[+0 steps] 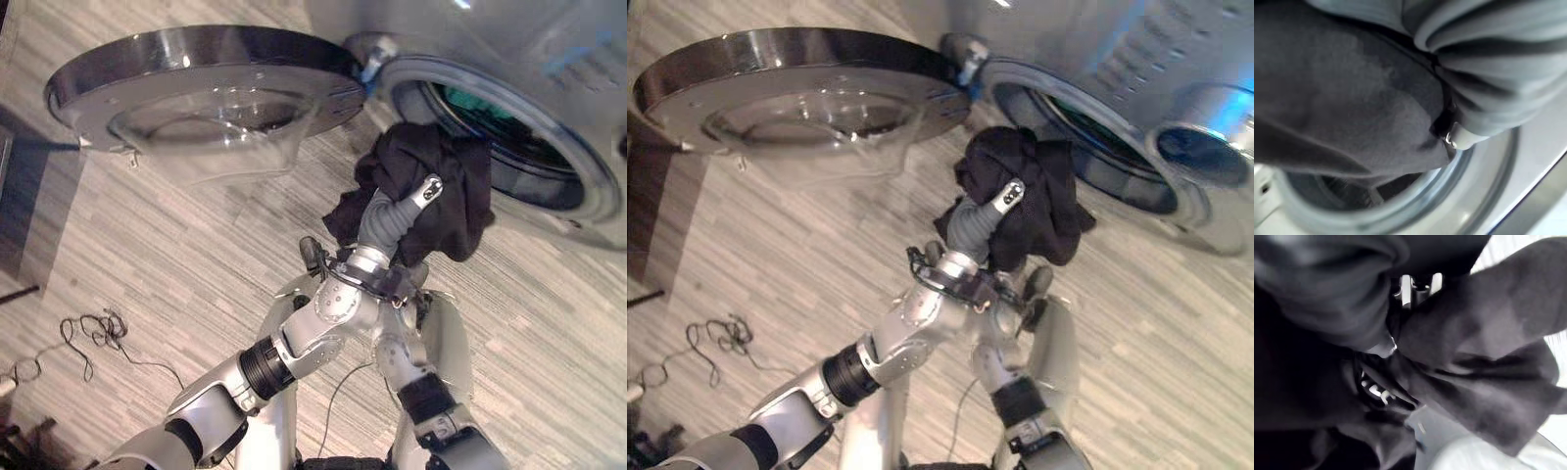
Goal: Grab the laundry basket,head to the washer,open it,put in the laundry and shut it.
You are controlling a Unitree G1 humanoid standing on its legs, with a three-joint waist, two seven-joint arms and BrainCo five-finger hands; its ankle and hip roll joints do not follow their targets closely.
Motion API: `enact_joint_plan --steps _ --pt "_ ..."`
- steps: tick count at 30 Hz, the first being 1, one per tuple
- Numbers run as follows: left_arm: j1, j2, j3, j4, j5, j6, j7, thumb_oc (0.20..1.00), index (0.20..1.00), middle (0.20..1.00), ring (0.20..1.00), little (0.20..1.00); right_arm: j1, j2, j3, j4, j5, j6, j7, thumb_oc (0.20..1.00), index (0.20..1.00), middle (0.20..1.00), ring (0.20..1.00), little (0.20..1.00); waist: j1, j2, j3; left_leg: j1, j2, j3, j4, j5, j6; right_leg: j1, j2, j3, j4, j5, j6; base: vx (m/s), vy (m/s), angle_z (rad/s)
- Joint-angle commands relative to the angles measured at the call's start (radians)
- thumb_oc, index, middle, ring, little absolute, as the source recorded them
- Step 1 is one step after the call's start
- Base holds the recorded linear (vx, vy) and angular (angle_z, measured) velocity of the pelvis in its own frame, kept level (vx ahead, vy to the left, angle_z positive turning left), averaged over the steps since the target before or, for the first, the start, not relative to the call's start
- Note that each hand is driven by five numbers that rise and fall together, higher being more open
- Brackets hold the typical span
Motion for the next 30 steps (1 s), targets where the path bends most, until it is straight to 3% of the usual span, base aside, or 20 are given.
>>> enact_joint_plan --steps 1,7,10,11,12,13,14,16,18,19,21,22,25,28,30 --pt "-0.06 -0.071 -0.063 0.016 -0.049 -0.026 -0.057 0.2 0.2 0.2 0.2 0.2 -0.053 0.048 0.006 -0.12 -0.007 -0.073 0.031 0.2 0.2 0.2 0.2 0.2 -0.004 0.015 -0.005 0.004 0.02 -0.016 -0.089 0.0 -0.096 -0.025 -0.01 0.026 -0.066 0.103 0.063 0.0 0.021 -0.15" --pt "-0.049 -0.096 -0.05 0.016 -0.317 -0.064 -0.163 0.2 0.2 0.2 0.2 0.2 -0.159 0.017 -0.061 -0.177 -0.113 -0.096 -0.035 0.2 0.2 0.2 0.2 0.2 -0.039 0.019 -0.005 0.016 0.026 0.005 -0.089 -0.002 -0.1 -0.035 0.002 0.05 -0.064 0.105 0.06 0.01 0.028 -0.09" --pt "-0.057 -0.105 -0.06 0.1 -0.373 -0.032 -0.201 0.2 0.2 0.2 0.2 0.2 -0.21 -0.003 -0.06 -0.181 -0.165 -0.071 -0.046 0.2 0.2 0.2 0.2 0.2 -0.047 0.008 -0.005 0.007 0.03 0.015 -0.086 -0.004 -0.1 -0.052 0.008 0.062 -0.062 0.112 0.061 0.0 0.018 -0.1" --pt "-0.072 -0.104 -0.06 0.126 -0.359 -0.027 -0.202 0.238 0.238 0.238 0.238 0.238 -0.217 -0.01 -0.054 -0.176 -0.173 -0.064 -0.046 0.2 0.2 0.2 0.2 0.2 -0.049 0.005 -0.005 0.006 0.031 0.017 -0.088 -0.004 -0.099 -0.058 0.009 0.065 -0.061 0.114 0.06 0.0 0.021 -0.06" --pt "-0.089 -0.103 -0.055 0.15 -0.356 -0.018 -0.203 0.379 0.379 0.379 0.379 0.379 -0.225 -0.021 -0.053 -0.173 -0.177 -0.059 -0.047 0.2 0.2 0.2 0.2 0.2 -0.053 0.001 -0.005 0.005 0.031 0.018 -0.092 -0.004 -0.099 -0.06 0.009 0.068 -0.061 0.117 0.061 0.01 0.032 -0.05" --pt "-0.131 -0.099 -0.043 0.183 -0.369 -0.002 -0.201 1.0 1.0 1.0 1.0 1.0 -0.238 -0.036 -0.058 -0.158 -0.164 -0.047 -0.047 0.2 0.2 0.2 0.2 0.2 -0.059 0.0 -0.005 0.001 0.029 0.021 -0.093 -0.003 -0.097 -0.068 0.008 0.073 -0.058 0.119 0.063 0.01 0.026 -0.07" --pt "-0.136 -0.101 -0.04 0.186 -0.371 -0.002 -0.202 1.0 1.0 1.0 1.0 1.0 -0.243 -0.038 -0.059 -0.154 -0.161 -0.047 -0.044 0.2 0.2 0.2 0.2 0.2 -0.059 0.0 -0.005 -0.001 0.029 0.022 -0.092 -0.003 -0.097 -0.071 0.007 0.074 -0.057 0.119 0.063 0.01 0.024 -0.11" --pt "-0.207 -0.002 -0.043 0.176 -0.316 0.024 -0.178 1.0 1.0 1.0 1.0 1.0 -0.273 -0.079 -0.1 -0.105 -0.163 -0.035 -0.063 0.2 0.2 0.2 0.2 0.2 -0.055 0.02 -0.006 -0.01 0.025 0.019 -0.087 -0.003 -0.092 -0.075 0.0 0.073 -0.049 0.12 0.065 0.01 0.011 -0.09" --pt "-0.245 0.129 -0.075 0.129 -0.172 0.106 -0.168 1.0 1.0 1.0 1.0 1.0 -0.294 -0.105 -0.156 -0.079 -0.16 -0.034 -0.069 0.2 0.2 0.2 0.2 0.2 -0.04 0.042 -0.006 -0.019 0.022 0.013 -0.083 -0.004 -0.089 -0.079 -0.008 0.069 -0.043 0.119 0.066 0.01 -0.018 -0.05" --pt "-0.244 0.134 -0.078 0.119 -0.165 0.113 -0.163 1.0 1.0 1.0 1.0 1.0 -0.3 -0.102 -0.162 -0.075 -0.158 -0.033 -0.068 0.2 0.2 0.2 0.2 0.2 -0.037 0.04 -0.005 -0.022 0.021 0.012 -0.082 -0.005 -0.089 -0.08 -0.008 0.068 -0.042 0.118 0.067 0.01 -0.035 -0.02" --pt "-0.299 0.287 -0.127 0.036 0.057 0.225 -0.211 1.0 1.0 1.0 1.0 1.0 -0.332 -0.132 -0.219 -0.054 -0.164 -0.031 -0.063 0.2 0.2 0.2 0.2 0.2 -0.01 0.064 -0.006 -0.029 0.016 0.002 -0.076 -0.008 -0.087 -0.08 -0.018 0.064 -0.035 0.115 0.07 0.01 -0.059 0.05" --pt "-0.327 0.388 -0.115 -0.049 0.268 0.268 -0.285 1.0 1.0 1.0 1.0 1.0 -0.348 -0.153 -0.271 -0.061 -0.178 -0.035 -0.031 0.2 0.2 0.2 0.2 0.2 0.022 0.082 -0.007 -0.033 0.012 -0.005 -0.072 -0.009 -0.089 -0.079 -0.023 0.062 -0.031 0.113 0.072 0.01 -0.072 0.16" --pt "-0.279 0.432 -0.033 -0.078 0.603 0.291 -0.361 1.0 1.0 1.0 1.0 1.0 -0.366 -0.179 -0.315 -0.071 -0.176 -0.034 0.029 0.2 0.2 0.2 0.2 0.2 0.062 0.091 -0.015 -0.048 0.01 -0.015 -0.057 -0.014 -0.098 -0.084 -0.024 0.059 -0.026 0.103 0.072 0.02 -0.052 0.18" --pt "-0.215 0.446 -0.011 -0.074 0.73 0.295 -0.428 1.0 1.0 1.0 1.0 1.0 -0.375 -0.186 -0.327 -0.072 -0.183 -0.022 0.054 0.2 0.2 0.2 0.2 0.2 0.081 0.101 -0.021 -0.057 0.01 -0.019 -0.049 -0.017 -0.101 -0.092 -0.026 0.063 -0.017 0.096 0.072 0.03 -0.008 0.15" --pt "-0.118 0.498 0.025 -0.118 0.779 0.273 -0.489 1.0 1.0 1.0 1.0 1.0 -0.395 -0.199 -0.328 -0.064 -0.181 -0.005 0.088 0.2 0.2 0.2 0.2 0.2 0.107 0.109 -0.027 -0.062 0.007 -0.018 -0.037 -0.021 -0.101 -0.097 -0.027 0.068 -0.013 0.091 0.07 0.04 0.012 0.19"
